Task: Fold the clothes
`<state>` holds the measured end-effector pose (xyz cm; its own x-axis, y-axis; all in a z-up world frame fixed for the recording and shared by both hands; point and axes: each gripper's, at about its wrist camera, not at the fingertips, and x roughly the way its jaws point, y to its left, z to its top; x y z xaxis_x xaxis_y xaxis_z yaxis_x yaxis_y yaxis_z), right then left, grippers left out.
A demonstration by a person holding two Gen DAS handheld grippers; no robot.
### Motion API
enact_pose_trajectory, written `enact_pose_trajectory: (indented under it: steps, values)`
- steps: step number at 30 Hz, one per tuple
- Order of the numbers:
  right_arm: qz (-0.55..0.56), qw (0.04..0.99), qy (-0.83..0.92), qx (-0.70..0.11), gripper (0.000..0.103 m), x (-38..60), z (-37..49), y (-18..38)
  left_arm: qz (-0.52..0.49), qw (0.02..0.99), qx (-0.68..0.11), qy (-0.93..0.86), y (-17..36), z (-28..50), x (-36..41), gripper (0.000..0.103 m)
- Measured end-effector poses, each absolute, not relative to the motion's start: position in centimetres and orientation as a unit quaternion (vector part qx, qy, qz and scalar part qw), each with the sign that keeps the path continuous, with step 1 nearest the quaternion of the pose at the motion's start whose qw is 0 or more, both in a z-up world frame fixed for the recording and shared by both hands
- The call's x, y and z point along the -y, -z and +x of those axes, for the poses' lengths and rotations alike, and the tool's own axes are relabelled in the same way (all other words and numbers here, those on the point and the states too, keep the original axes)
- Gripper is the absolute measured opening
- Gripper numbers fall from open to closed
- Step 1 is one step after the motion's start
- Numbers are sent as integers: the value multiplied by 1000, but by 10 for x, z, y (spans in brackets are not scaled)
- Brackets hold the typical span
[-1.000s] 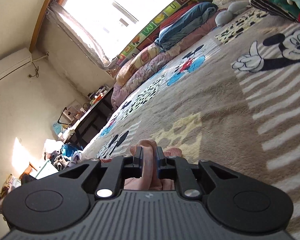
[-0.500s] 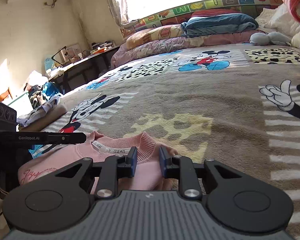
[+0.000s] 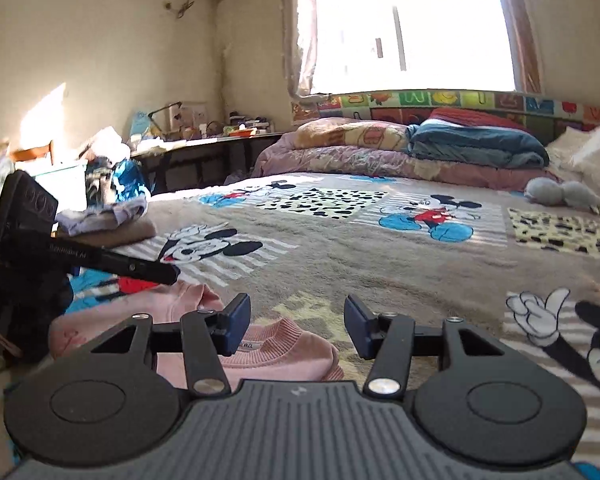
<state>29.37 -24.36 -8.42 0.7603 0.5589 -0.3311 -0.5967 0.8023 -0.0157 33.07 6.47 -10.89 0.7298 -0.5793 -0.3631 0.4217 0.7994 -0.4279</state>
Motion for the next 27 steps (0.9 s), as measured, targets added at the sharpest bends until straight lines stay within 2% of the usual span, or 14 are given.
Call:
enact_pose_trajectory:
  steps: [3, 7, 16, 19, 24, 27]
  values:
    - [-77, 929, -314, -182, 56, 226, 302, 91, -153, 915, -251, 276, 111, 332, -62, 39]
    - [-22, 919, -314, -236, 60, 232, 318, 106, -142, 910, -285, 267, 121, 341, -56, 47]
    - [46, 900, -325, -286, 62, 245, 329, 123, -140, 905, -307, 257, 128, 343, -55, 48]
    - [56, 905, -324, -272, 61, 250, 324, 119, -144, 912, -284, 257, 119, 335, -60, 49]
    - [82, 929, -304, -197, 62, 271, 288, 91, -122, 930, -219, 269, 87, 292, -60, 49]
    - [19, 936, -309, -168, 61, 259, 248, 75, -76, 932, -217, 280, 83, 264, -49, 49]
